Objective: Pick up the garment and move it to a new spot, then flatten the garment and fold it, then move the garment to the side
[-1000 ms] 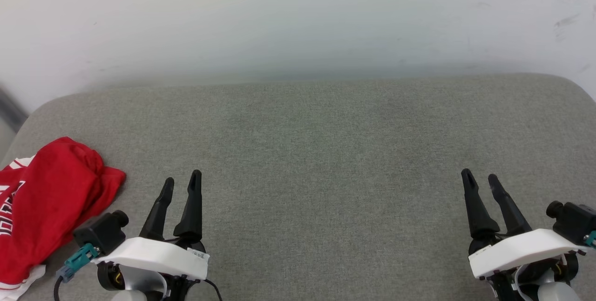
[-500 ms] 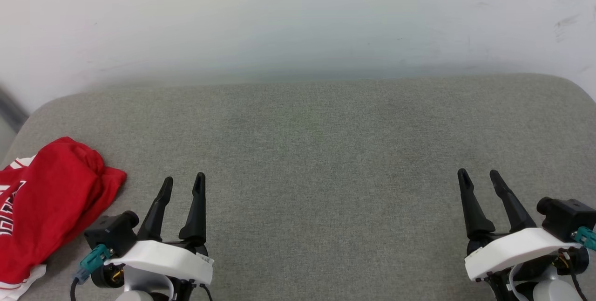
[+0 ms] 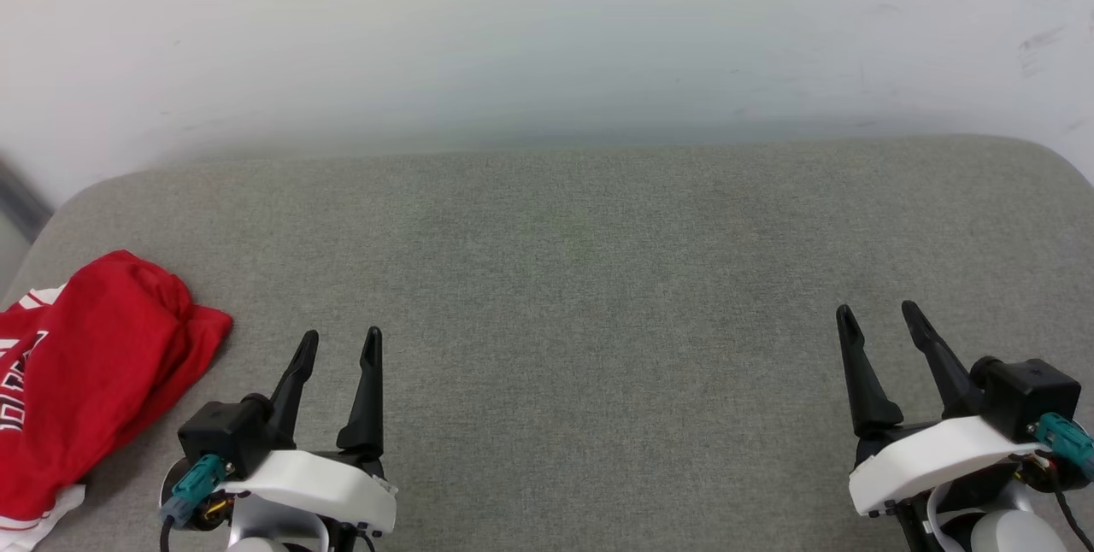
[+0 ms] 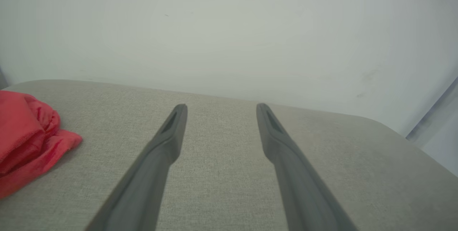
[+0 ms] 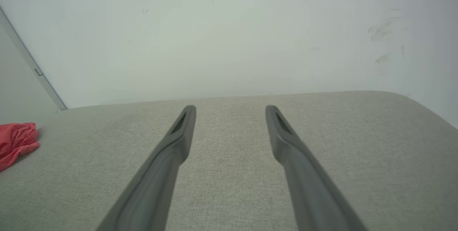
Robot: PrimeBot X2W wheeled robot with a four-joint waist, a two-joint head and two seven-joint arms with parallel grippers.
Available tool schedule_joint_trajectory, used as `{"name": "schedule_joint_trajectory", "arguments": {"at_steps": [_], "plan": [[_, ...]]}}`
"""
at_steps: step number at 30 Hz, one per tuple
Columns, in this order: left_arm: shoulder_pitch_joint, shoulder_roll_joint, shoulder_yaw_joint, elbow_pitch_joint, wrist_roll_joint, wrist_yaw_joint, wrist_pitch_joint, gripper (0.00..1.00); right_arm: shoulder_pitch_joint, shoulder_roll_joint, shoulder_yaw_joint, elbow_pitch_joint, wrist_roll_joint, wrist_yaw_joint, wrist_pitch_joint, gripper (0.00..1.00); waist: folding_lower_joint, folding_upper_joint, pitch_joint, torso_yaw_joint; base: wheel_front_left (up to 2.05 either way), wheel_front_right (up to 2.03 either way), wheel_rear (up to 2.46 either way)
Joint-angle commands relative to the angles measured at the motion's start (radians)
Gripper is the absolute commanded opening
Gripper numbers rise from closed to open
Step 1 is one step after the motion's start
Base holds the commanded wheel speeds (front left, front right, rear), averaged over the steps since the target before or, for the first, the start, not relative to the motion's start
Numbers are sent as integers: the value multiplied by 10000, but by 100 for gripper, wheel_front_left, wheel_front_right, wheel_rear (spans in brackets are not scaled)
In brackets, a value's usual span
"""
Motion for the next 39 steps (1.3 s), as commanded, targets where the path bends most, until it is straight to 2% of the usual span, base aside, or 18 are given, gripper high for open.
{"name": "schedule_joint_trajectory", "arguments": {"at_steps": [1,23,34,39], "plan": [[34,7,-5,-11,252,-8,-98,100,-21,24,-13,-131,-251,0,-64,100,-1,0,-4,3,0,0,0],[-54,3,1,425,1646,-41,-507,100,294,203,-212,-632,-1557,0,-23,100,-1,0,33,-5,0,0,0],[-123,1,-146,472,2132,-59,-704,100,367,210,-385,-602,-1629,-1,-133,100,-1,0,43,-15,0,0,0],[-126,-4,-115,540,1962,-63,-689,100,376,211,-462,-520,-1442,-1,-146,100,-1,0,31,52,0,0,0]]}}
